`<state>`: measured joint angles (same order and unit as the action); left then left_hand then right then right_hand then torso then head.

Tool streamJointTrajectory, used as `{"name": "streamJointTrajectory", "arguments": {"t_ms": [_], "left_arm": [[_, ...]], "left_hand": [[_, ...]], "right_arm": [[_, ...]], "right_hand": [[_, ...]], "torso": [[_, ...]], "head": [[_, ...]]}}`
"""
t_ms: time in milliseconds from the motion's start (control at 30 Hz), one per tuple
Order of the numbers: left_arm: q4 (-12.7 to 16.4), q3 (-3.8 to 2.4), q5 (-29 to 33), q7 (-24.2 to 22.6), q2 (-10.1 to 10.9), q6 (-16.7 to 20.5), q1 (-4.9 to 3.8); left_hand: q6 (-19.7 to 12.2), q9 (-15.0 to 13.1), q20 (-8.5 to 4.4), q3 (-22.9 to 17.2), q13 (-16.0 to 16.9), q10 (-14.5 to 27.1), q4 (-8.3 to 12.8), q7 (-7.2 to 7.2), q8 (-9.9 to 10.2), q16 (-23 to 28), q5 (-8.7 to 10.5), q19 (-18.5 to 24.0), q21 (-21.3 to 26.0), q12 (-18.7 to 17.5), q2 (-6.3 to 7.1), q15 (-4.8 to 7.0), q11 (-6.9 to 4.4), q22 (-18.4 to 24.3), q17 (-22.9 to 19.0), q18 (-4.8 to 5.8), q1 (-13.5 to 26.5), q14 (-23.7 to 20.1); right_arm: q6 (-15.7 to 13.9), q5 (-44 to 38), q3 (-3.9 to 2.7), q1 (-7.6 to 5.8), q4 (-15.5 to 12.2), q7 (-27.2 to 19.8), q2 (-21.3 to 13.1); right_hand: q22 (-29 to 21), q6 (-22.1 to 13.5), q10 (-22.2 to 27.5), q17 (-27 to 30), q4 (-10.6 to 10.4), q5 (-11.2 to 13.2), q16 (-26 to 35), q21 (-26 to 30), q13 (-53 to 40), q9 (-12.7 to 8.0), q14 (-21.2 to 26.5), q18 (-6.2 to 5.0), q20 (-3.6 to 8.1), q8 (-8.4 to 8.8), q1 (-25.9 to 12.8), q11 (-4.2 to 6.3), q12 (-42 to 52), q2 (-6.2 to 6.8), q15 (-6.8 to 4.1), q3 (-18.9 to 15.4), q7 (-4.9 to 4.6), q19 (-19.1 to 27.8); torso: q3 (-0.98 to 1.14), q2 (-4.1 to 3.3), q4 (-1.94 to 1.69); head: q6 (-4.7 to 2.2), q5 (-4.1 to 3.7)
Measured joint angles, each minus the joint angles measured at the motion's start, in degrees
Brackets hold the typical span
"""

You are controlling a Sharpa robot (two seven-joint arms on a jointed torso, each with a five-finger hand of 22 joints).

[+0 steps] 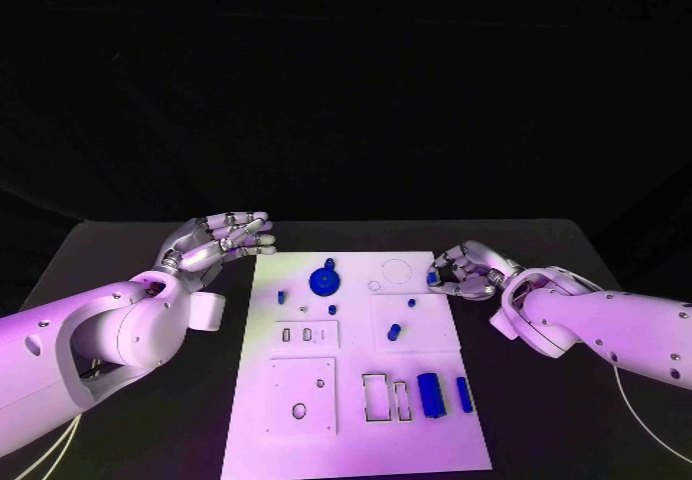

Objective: Assemble the parts on the task board

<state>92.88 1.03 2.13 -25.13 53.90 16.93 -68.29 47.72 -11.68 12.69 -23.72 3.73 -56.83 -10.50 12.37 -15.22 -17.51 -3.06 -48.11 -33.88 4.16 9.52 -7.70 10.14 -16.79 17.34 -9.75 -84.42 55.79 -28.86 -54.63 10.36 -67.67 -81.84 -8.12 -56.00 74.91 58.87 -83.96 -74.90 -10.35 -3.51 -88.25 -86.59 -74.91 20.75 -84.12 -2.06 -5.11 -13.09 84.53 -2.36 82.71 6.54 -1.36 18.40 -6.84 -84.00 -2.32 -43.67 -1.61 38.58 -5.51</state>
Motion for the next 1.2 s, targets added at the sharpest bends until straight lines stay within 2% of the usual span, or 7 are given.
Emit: {"name": "streamJointTrajectory", "arguments": {"t_ms": [100,167,233,433,633,867,1200], "left_arm": [[0.0,0.0,0.0,0.0,0.0,0.0,0.01],[0.0,0.02,0.0,0.0,0.1,0.0,0.01],[0.0,0.02,0.0,0.1,0.1,0.0,0.01],[-0.3,0.05,0.0,0.1,0.1,-0.1,0.04],[-1.0,0.17,0.0,0.1,-0.1,-0.3,0.08],[-1.8,0.34,0.0,0.3,-0.6,-0.4,0.12],[-2.4,0.44,0.0,0.8,-1.2,-0.4,0.13]], "left_hand": [[0.0,0.0,0.0,0.0,0.0,0.0,0.0,0.0,0.0,0.0,0.0,0.0,0.0,0.0,0.0,0.0,0.0,0.0,0.0,0.0,0.0,0.0],[0.0,0.0,0.0,0.0,0.0,0.0,0.0,0.0,0.0,0.0,0.0,0.0,0.0,0.0,0.0,0.0,0.0,0.0,0.0,0.0,0.0,0.0],[0.0,0.0,0.0,0.0,0.0,0.0,0.0,0.0,0.0,0.0,0.0,0.0,0.0,0.0,0.0,0.0,0.0,0.0,0.0,0.01,0.0,0.0],[-0.2,0.0,0.0,0.0,0.0,0.0,0.0,-0.21,0.0,0.0,0.0,0.0,0.0,0.0,0.0,0.0,0.0,0.0,0.1,0.0,0.0,0.0],[-0.2,0.0,0.0,0.0,0.0,0.0,0.0,-0.21,0.0,0.0,0.0,0.0,0.0,0.0,0.0,0.21,0.0,0.0,0.0,0.0,0.0,-0.2],[-0.2,0.0,0.0,0.0,0.0,0.0,0.0,-0.21,0.0,0.0,0.0,0.0,0.0,0.0,0.0,0.21,0.0,0.0,0.0,0.0,0.0,-0.2],[-0.2,-0.2,0.44,0.2,0.1,0.0,-0.2,-0.21,0.0,0.0,0.0,1.3,0.0,0.0,-0.23,0.21,0.0,0.3,0.4,0.01,0.2,-0.2]], "right_arm": [[-0.6,0.0,-0.11,-0.04,-0.5,0.3,-0.2],[-1.1,-0.1,-0.21,-0.33,-1.4,0.8,-0.6],[-1.5,-0.4,-0.32,-0.78,-2.4,1.4,-0.9],[-2.6,-2.5,-0.71,-2.58,-8.4,5.8,-1.3],[-3.1,-6.9,-0.77,-2.92,-13.9,12.3,1.7],[-2.8,-12.7,-0.81,-1.84,-17.4,17.8,7.8],[-2.7,-19.9,-0.76,0.52,-16.8,23.5,14.8]], "right_hand": [[0.0,0.0,0.0,0.0,0.2,0.1,0.0,-0.1,0.0,0.0,0.0,-0.01,0.0,-0.02,0.0,0.0,0.0,-0.01,0.0,1.0,0.0,0.0],[0.0,0.0,0.0,0.0,0.5,0.2,0.0,-0.5,0.0,0.0,0.0,0.82,0.0,-0.02,0.1,0.0,0.0,-0.07,0.0,1.3,0.0,0.0],[0.0,0.0,0.0,0.0,0.5,0.2,0.0,-0.6,0.0,0.0,0.0,0.82,0.0,-0.02,0.0,0.0,-0.1,-0.12,0.0,1.4,0.01,0.0],[0.0,-0.3,0.0,0.0,0.8,-0.1,0.0,-0.9,0.0,0.0,0.0,0.82,0.0,0.01,-0.2,0.0,-0.2,-0.31,0.01,2.2,-0.14,0.0],[0.0,-0.5,0.0,0.0,0.9,-0.1,0.0,-0.9,0.0,0.0,0.0,0.82,-0.01,0.09,-0.3,0.0,-0.2,-0.46,0.01,2.6,-0.27,0.0],[0.0,-0.8,0.0,0.0,1.1,0.0,0.0,-1.2,0.0,0.0,0.0,0.81,-0.01,0.06,-0.4,0.0,-0.2,-0.52,0.01,3.0,-0.31,0.0],[0.0,-0.9,0.0,0.0,1.3,0.0,0.0,-1.4,0.0,0.0,0.0,0.81,-0.01,0.0,-1.6,0.0,-0.2,-0.13,0.01,3.7,-0.23,0.0]], "torso": [[0.02,0.01,0.04],[0.05,0.02,0.09],[0.05,0.05,0.13],[-0.02,0.18,0.2],[-0.02,0.35,0.27],[0.0,0.63,0.23],[-0.04,0.79,0.26]], "head": [[0.02,0.19],[0.06,0.31],[0.13,0.34],[0.32,0.63],[0.63,1.33],[1.43,2.19],[2.15,3.72]]}}
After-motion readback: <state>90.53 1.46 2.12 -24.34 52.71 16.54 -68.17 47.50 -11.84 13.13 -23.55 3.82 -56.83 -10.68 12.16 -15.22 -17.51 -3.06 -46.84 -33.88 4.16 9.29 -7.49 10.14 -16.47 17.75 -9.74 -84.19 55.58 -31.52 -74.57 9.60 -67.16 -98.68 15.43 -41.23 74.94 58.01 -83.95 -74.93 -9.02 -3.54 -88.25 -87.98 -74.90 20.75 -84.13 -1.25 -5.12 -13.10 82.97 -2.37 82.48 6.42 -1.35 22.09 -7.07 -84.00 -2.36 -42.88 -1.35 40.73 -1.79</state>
